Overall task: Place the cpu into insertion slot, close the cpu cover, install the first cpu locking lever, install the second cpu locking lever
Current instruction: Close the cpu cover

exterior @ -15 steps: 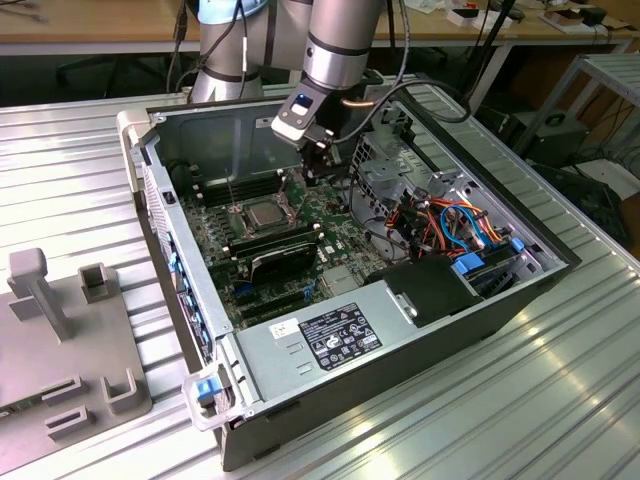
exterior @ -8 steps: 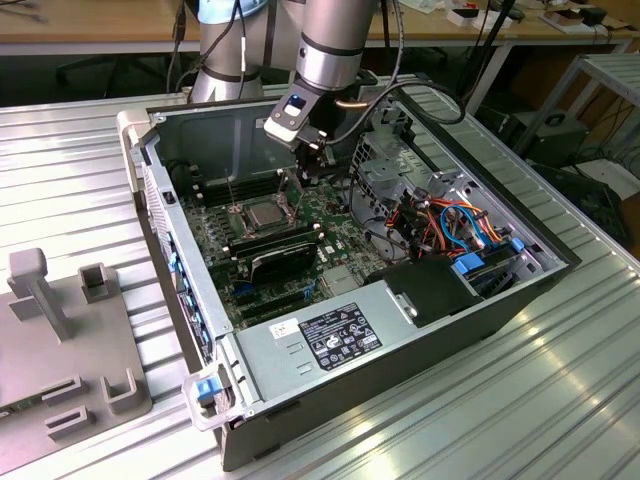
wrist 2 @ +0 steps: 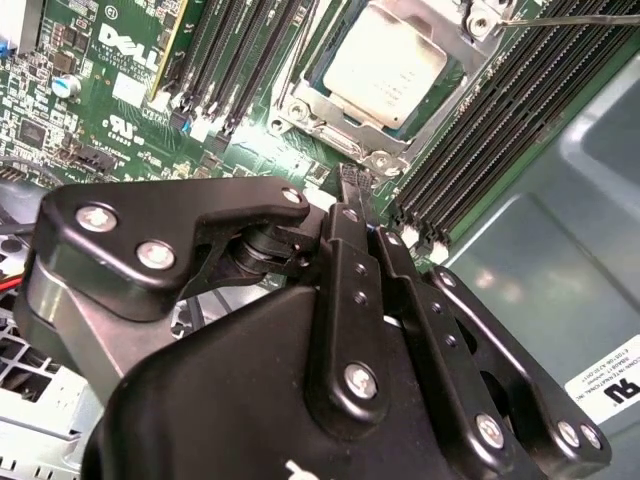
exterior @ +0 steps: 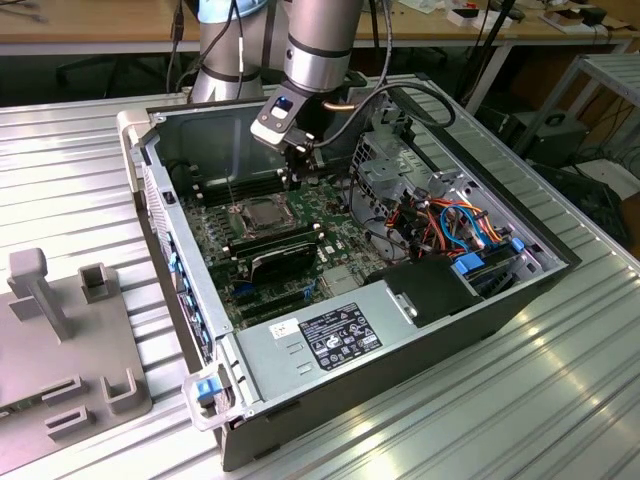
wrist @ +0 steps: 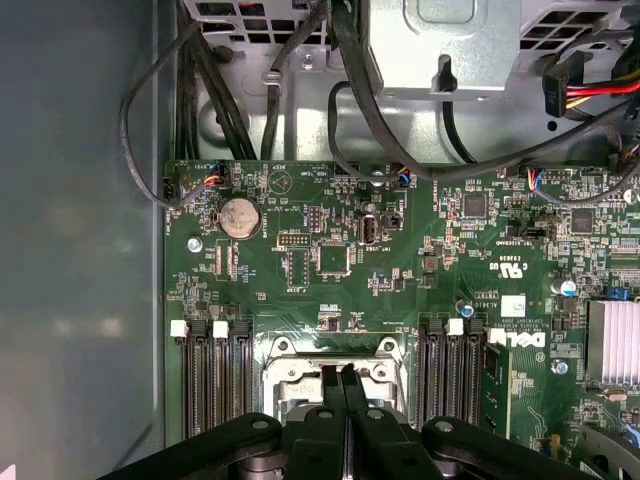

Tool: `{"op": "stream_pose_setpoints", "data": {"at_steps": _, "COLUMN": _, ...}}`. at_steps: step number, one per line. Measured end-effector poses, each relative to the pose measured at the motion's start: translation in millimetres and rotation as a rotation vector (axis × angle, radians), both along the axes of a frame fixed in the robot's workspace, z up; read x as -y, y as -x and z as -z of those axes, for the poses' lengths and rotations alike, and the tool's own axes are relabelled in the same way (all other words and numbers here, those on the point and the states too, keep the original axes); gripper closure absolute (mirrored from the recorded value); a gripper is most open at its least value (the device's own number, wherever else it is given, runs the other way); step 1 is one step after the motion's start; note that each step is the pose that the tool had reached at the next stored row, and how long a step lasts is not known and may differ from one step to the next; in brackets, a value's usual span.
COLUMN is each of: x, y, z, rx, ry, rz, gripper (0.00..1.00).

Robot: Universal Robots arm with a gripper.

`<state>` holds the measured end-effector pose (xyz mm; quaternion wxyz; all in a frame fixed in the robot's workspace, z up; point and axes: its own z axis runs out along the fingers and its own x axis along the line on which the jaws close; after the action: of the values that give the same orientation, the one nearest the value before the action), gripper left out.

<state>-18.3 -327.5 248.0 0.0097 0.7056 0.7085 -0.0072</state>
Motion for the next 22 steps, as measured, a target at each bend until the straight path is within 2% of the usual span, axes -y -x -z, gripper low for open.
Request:
{"op": "stream_pose_setpoints", "data": {"at_steps": 9, "x": 0.0, "y": 0.1, "z": 0.3, "rx": -0.0005, "ry": -0.0002, "rz": 0.0, "gripper": 0.89}}
{"op": "stream_pose_setpoints", "data": {"at_steps": 13, "x": 0.0, "y": 1.8, "z": 1.6, "rx": -0.0064, "ry": 0.0001, "rz": 0.0, "gripper": 0.89}}
{"op": "stream_pose_setpoints", "data": {"at_steps": 22, "x": 0.0, "y": 12.6, "z": 5.9, "rx": -0.0167, "ry": 0.0002, "rz": 0.0, "gripper": 0.89}}
